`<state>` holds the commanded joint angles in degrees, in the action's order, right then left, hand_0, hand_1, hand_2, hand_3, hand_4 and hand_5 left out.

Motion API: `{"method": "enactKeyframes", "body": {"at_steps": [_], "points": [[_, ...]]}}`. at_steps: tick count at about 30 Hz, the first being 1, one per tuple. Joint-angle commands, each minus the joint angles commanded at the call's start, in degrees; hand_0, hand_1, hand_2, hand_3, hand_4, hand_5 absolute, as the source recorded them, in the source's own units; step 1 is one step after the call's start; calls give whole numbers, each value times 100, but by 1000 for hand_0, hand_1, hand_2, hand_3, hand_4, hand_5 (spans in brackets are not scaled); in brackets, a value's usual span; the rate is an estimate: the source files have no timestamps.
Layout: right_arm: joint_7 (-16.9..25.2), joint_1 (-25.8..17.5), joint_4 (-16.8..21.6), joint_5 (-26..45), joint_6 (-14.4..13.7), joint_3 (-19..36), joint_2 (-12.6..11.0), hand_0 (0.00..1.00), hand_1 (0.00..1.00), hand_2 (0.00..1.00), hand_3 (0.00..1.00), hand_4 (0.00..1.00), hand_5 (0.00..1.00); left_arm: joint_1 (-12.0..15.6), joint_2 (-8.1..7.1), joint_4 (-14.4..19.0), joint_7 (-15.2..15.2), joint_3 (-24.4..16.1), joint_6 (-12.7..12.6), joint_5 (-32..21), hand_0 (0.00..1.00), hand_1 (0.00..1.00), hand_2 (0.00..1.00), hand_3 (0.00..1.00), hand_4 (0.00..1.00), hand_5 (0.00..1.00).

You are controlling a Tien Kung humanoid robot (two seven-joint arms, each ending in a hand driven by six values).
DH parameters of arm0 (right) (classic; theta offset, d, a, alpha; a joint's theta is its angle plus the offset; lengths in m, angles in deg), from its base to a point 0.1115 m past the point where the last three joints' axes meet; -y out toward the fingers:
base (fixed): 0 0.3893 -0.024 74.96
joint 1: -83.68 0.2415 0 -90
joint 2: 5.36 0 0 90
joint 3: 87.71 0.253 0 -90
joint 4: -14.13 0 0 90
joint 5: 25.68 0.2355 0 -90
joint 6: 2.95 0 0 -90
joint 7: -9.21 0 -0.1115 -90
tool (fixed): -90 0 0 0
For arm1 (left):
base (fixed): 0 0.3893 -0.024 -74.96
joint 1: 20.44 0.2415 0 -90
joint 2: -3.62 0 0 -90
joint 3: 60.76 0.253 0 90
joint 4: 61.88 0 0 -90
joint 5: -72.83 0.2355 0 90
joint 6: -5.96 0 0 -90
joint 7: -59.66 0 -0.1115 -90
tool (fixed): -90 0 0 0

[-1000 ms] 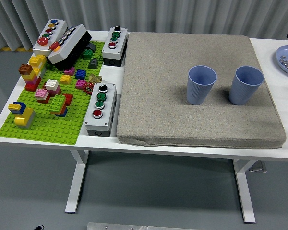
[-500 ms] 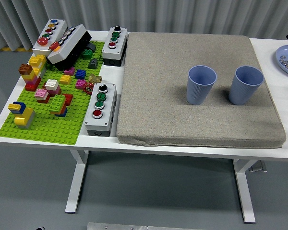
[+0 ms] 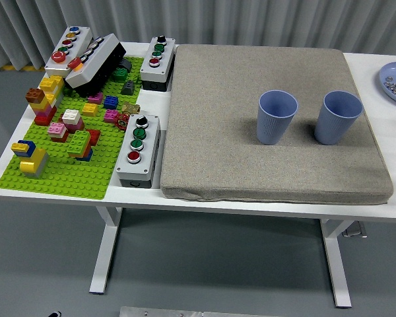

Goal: Pick cup pour cup place

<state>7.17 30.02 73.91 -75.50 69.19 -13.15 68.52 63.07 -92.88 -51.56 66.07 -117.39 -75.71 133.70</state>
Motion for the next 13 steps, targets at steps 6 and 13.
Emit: {"method": "enactKeyframes", "body": {"at_steps": [6,13], "points": [[-7,-6,17,7,7,15,-21,934,815,818,824,817,961,-8,-7,0,-4,17,2,13,815,777,845,755,541,998],[7,-13,29,22,13,25,-35,934,815,819,825,816,959,-12,-8,0,0,12,4,26,815,777,846,755,542,998]]}}
